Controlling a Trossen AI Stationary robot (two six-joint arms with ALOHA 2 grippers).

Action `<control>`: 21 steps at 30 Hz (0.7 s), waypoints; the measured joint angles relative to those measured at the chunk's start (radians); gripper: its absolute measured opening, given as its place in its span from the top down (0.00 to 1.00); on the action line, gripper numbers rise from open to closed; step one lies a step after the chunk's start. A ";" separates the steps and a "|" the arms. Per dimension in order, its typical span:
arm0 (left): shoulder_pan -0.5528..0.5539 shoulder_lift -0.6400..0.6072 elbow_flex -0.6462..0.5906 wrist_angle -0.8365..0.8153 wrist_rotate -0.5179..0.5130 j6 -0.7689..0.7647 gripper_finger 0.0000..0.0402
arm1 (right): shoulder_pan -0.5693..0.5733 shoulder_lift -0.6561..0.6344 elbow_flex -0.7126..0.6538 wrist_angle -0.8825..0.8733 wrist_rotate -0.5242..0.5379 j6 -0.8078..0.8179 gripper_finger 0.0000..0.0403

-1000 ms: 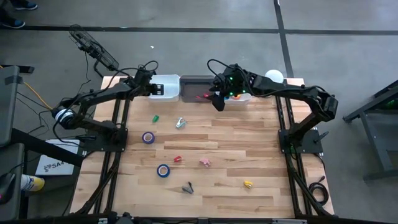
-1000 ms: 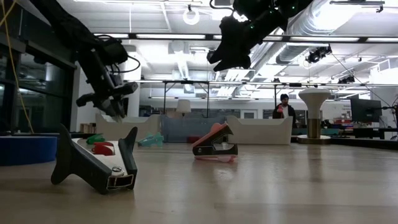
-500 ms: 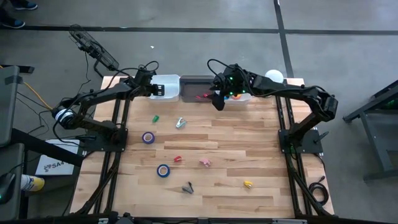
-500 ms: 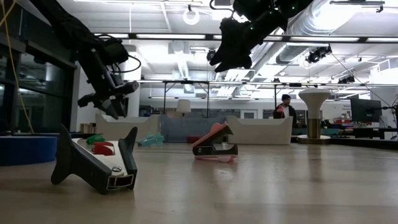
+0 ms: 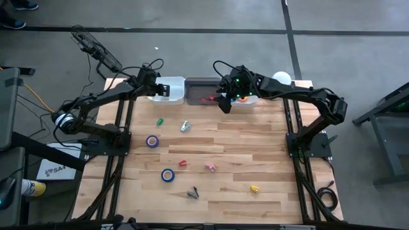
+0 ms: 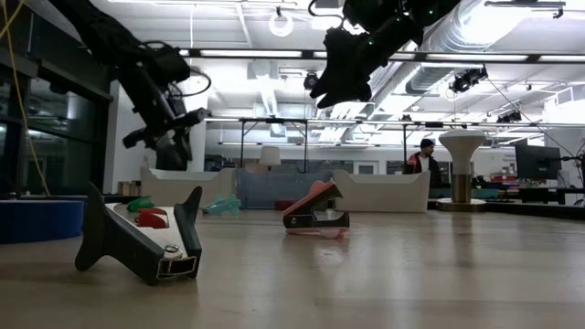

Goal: Pick and place Stapler, Stapler remover, tape
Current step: Put the blue staple remover into the left white bin

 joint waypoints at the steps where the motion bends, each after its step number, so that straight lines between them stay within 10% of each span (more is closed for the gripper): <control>1: 0.000 -0.006 0.015 -0.005 0.010 0.025 0.68 | -0.002 0.000 0.000 -0.002 -0.001 0.000 0.46; 21: -0.077 -0.114 0.089 -0.177 0.148 0.120 0.68 | -0.103 -0.125 -0.001 -0.128 -0.002 -0.071 0.46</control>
